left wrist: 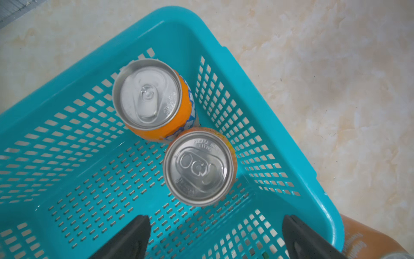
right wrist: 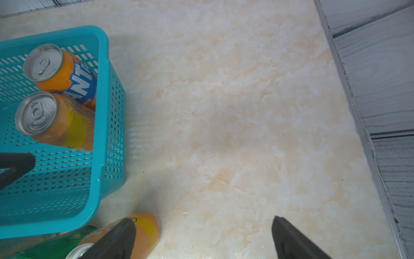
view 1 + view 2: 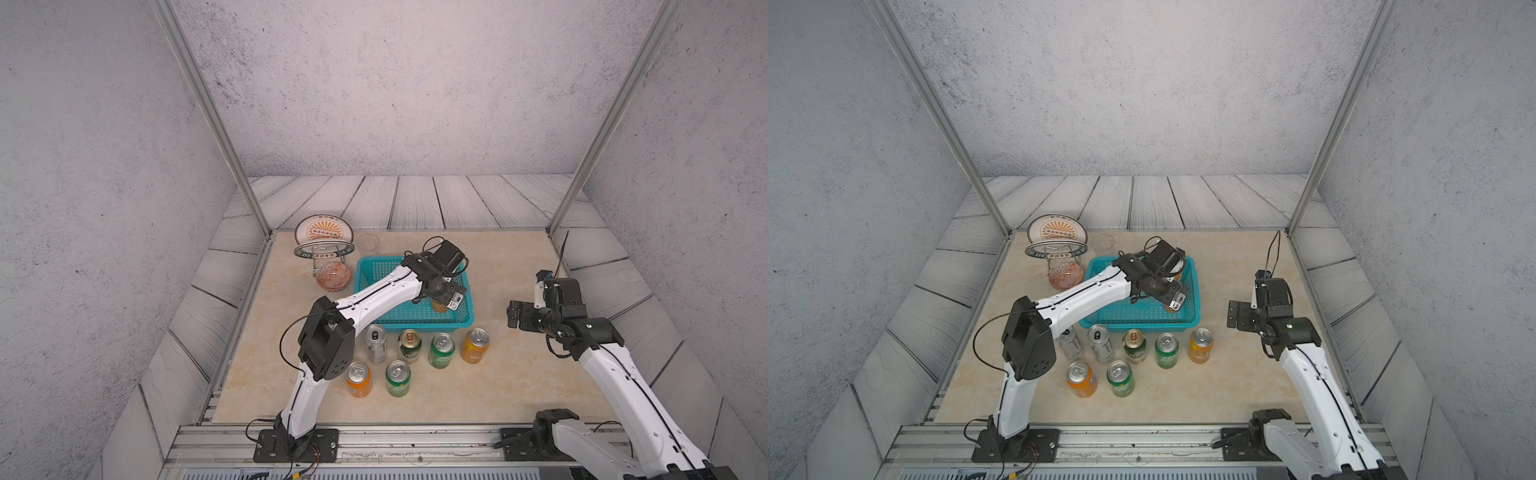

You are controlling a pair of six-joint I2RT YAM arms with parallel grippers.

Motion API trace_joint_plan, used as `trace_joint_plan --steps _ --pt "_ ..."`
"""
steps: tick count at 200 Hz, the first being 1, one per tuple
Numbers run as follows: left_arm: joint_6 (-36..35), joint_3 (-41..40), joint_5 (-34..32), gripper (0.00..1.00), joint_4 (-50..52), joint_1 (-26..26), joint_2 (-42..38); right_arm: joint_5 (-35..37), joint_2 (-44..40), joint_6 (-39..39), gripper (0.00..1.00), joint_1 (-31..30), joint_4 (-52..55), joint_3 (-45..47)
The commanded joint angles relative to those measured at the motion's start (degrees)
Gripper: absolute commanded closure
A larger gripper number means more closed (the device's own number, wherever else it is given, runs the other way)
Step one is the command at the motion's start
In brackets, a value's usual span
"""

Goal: Take out the drinks from the basket
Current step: Place the drink at the center of the board, then pick up the drink from the basket.

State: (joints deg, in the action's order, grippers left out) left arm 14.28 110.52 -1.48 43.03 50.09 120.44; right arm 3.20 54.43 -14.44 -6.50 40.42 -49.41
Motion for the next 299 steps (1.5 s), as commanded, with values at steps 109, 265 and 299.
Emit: trace_joint_plan --steps 109,265,299 --pt "-0.6 8.0 -1.1 0.07 0.0 -1.3 10.6 0.1 -0.6 0.5 0.01 0.2 0.2 0.0" --pt "-2.2 7.1 -1.6 0.36 0.6 -1.6 8.9 0.4 -0.4 0.7 0.01 0.2 0.3 -0.1" --pt "-2.1 5.7 -2.0 0.37 0.7 -1.7 6.5 0.4 -0.4 0.7 0.01 0.2 0.3 -0.1"
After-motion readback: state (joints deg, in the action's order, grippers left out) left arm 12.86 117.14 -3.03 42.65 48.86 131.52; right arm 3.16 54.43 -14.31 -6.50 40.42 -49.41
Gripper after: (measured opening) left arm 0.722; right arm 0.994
